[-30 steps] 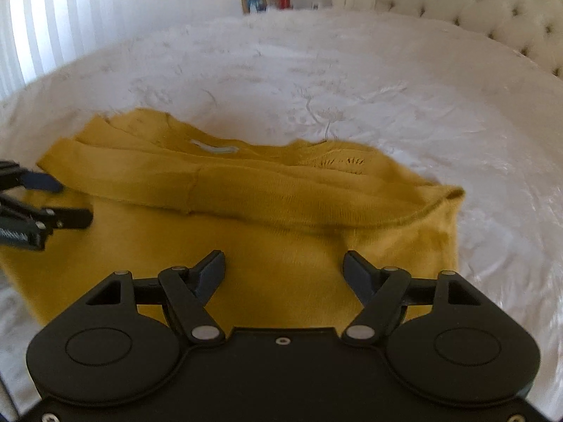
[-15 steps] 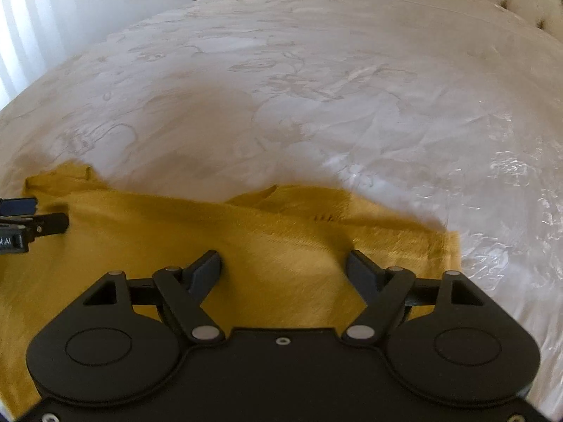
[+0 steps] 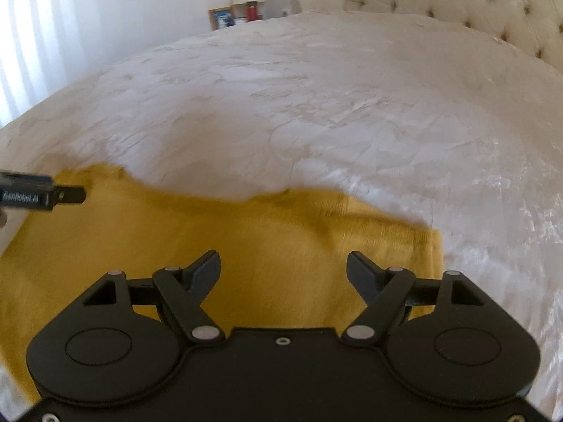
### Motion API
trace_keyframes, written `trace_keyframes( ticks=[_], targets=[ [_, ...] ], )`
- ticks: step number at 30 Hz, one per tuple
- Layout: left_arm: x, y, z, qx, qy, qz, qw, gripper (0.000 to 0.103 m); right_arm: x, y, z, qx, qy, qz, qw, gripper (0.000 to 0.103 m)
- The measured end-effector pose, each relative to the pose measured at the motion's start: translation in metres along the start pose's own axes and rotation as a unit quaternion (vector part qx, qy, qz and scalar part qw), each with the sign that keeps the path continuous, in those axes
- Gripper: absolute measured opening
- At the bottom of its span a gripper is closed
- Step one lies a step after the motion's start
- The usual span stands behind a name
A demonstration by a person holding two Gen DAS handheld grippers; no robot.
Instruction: Fold small clothes
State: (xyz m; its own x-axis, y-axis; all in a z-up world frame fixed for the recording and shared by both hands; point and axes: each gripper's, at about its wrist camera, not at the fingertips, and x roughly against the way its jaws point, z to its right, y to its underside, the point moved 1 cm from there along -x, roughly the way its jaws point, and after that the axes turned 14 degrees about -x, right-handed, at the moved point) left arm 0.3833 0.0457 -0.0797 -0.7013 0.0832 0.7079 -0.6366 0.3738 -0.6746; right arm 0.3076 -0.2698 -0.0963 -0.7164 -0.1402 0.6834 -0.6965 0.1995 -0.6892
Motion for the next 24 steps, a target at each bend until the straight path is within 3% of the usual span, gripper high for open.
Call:
trace_keyframes(
  ticks=[5,10,13,24],
  targets=[
    [0.020,0.031,0.006,-0.012,0.013,-0.003,0.9998,0.084,0.015,0.034,0.009,0.021,0.016,-0.002,1.000,0.083],
    [0.046,0.066,0.009,-0.015,0.016,-0.003,0.9998,0.089,0.039,0.061,0.022,0.003,0.017,0.009,1.000,0.085],
    [0.058,0.086,0.010,-0.016,0.015,-0.010,0.9997,0.096,0.054,0.075,0.026,0.001,0.020,0.009,1.000,0.086],
    [0.085,0.122,0.017,0.000,0.010,-0.014,0.9998,0.097,0.087,0.108,0.057,-0.083,0.002,0.011,0.996,0.090]
  ],
)
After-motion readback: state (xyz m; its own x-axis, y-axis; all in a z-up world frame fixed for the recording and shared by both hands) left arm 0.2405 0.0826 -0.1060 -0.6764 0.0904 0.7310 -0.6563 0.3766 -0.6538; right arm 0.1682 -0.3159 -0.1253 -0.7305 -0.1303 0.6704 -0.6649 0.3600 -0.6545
